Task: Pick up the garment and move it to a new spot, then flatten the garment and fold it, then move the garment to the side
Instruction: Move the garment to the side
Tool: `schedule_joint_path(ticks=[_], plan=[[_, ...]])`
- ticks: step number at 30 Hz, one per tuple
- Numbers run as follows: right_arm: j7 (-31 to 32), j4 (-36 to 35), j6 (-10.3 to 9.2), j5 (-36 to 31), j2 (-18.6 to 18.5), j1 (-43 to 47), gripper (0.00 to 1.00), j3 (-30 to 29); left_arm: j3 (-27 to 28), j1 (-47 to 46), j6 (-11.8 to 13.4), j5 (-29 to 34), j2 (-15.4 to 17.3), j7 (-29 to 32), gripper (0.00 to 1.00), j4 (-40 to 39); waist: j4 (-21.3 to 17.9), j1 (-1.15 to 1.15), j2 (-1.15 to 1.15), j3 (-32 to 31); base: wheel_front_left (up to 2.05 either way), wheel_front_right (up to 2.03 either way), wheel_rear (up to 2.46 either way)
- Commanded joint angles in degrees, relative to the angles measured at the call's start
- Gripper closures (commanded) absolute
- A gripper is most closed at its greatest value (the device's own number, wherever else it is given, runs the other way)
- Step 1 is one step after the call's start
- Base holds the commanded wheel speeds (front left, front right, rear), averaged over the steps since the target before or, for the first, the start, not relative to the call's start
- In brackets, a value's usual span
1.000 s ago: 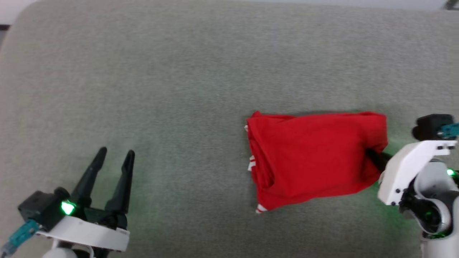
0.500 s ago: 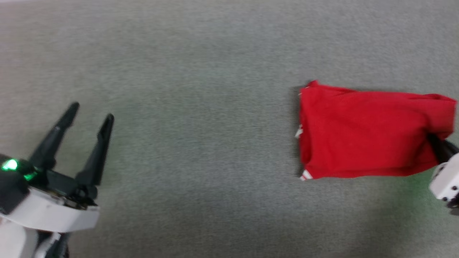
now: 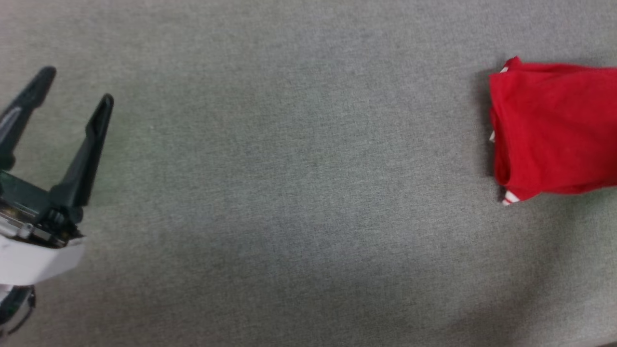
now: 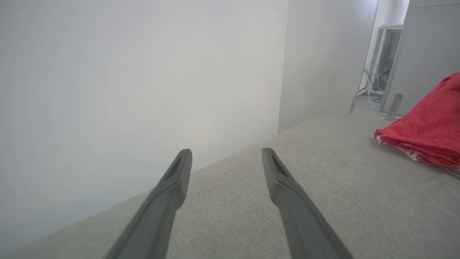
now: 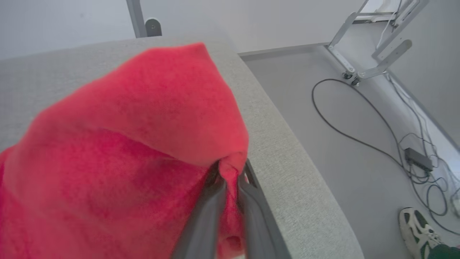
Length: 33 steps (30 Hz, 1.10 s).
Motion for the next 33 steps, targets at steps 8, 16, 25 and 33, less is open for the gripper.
schedule_joint_path(ticks=[8,16,25,33], plan=[[-5.52,5.12,-0.06,-10.85,-0.33,-6.77,1.0,1.84,1.19,-2.25,0.16,-0.95,4.36,-0.04,0.0,-1.53,-2.43,0.0,0.0,4.61,0.0,0.0,0.0],[-11.07,9.53,-0.06,-17.96,2.07,-9.17,1.0,3.61,3.74,-1.8,0.16,-1.59,6.59,-0.05,0.0,-2.49,-3.08,0.0,0.0,6.59,0.0,0.0,0.0],[-16.12,12.68,-0.06,-19.38,3.82,-10.07,1.0,1.73,5.51,-0.23,0.16,-1.82,6.7,-0.05,0.0,-2.57,-3.47,0.0,0.0,6.93,0.0,0.0,0.0],[-18.35,13.14,-0.06,-20.09,4.3,-9.39,0.0,2.07,5.88,0.84,0.16,-1.84,4.76,-0.04,0.0,-1.09,-2.62,0.0,0.0,4.86,0.0,0.0,0.0]])
